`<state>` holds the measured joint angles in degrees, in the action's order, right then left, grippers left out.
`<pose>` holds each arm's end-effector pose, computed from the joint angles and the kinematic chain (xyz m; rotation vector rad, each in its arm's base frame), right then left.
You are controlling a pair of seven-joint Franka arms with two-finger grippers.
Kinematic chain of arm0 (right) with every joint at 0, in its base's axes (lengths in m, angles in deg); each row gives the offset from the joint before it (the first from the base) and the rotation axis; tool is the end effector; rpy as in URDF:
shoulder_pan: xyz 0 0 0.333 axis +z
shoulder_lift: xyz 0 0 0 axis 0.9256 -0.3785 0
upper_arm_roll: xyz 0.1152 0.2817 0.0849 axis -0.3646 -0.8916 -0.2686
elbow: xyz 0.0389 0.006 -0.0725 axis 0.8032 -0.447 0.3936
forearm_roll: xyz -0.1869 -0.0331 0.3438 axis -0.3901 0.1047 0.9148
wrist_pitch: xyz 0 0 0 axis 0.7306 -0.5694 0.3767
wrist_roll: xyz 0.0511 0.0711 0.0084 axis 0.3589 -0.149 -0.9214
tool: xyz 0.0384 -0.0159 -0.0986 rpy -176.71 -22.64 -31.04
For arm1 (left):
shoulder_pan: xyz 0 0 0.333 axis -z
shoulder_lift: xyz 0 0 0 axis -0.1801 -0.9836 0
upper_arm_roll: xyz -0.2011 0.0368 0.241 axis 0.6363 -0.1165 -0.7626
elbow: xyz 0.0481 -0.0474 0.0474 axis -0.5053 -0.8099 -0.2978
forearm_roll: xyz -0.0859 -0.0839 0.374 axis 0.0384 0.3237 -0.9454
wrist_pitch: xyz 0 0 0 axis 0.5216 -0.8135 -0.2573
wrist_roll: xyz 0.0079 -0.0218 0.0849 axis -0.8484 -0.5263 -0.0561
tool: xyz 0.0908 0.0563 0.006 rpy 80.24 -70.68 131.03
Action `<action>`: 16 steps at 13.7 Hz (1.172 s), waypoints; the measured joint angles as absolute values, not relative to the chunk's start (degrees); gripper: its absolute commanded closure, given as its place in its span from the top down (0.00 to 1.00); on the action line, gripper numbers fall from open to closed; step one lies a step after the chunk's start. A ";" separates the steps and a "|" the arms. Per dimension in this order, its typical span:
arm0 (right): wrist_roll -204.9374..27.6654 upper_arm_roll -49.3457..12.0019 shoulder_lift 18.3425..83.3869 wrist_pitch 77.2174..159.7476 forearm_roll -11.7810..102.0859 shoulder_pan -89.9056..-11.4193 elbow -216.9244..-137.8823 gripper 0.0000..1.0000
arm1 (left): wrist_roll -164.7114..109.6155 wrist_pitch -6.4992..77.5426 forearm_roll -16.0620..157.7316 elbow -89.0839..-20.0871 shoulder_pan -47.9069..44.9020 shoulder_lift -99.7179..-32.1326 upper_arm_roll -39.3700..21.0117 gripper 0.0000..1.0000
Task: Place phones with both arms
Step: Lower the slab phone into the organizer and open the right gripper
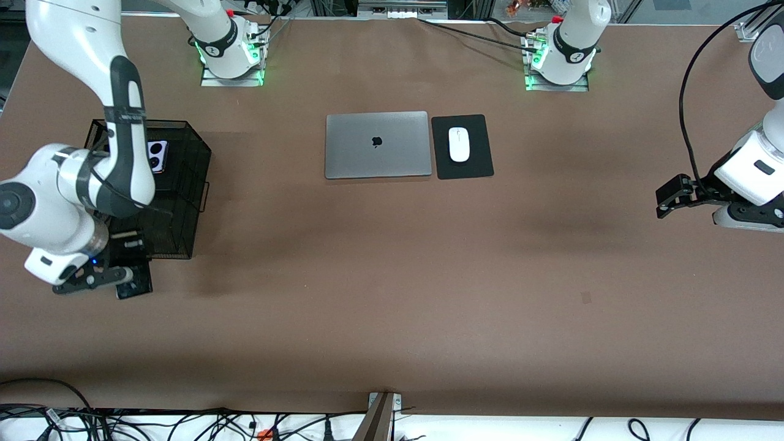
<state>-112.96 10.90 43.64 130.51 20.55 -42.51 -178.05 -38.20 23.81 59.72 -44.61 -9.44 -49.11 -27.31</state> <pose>0.6623 -0.0639 0.3209 2.9756 0.4342 0.0194 0.6219 -0.0083 0.5628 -3.0932 0.1534 -0.1829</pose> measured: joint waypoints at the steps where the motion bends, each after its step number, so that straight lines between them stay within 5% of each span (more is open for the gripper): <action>1: -113.58 11.48 45.51 131.37 20.55 -42.52 -181.13 0.20 | -38.20 23.33 59.72 -44.50 -9.47 -49.12 -27.34 1.00; 6: -114.02 12.26 50.31 147.16 20.62 -43.02 -196.33 0.20 | -38.20 19.46 60.13 -42.26 -9.47 -49.03 -27.28 1.00; 9: -113.86 12.26 51.52 148.92 21.25 -43.02 -200.15 0.23 | -38.20 19.17 60.36 -41.37 -9.47 -49.03 -27.28 1.00; 10: -113.35 12.29 51.74 148.18 21.92 -43.09 -200.62 0.36 | -38.20 19.11 60.37 -41.22 -9.47 -49.03 -27.28 1.00; 12: -112.39 12.32 51.78 145.22 23.00 -43.49 -200.88 0.88 | -38.20 19.00 60.37 -41.10 -9.47 -49.04 -27.28 1.00; 13: -112.21 12.32 51.78 144.71 23.19 -43.69 -200.87 0.98 | -38.20 18.95 60.37 -41.10 -9.47 -49.04 -27.28 1.00; 16: -112.03 12.36 51.83 144.10 23.25 -44.11 -199.62 0.99 | -38.20 18.86 60.37 -41.10 -9.47 -49.04 -27.28 1.00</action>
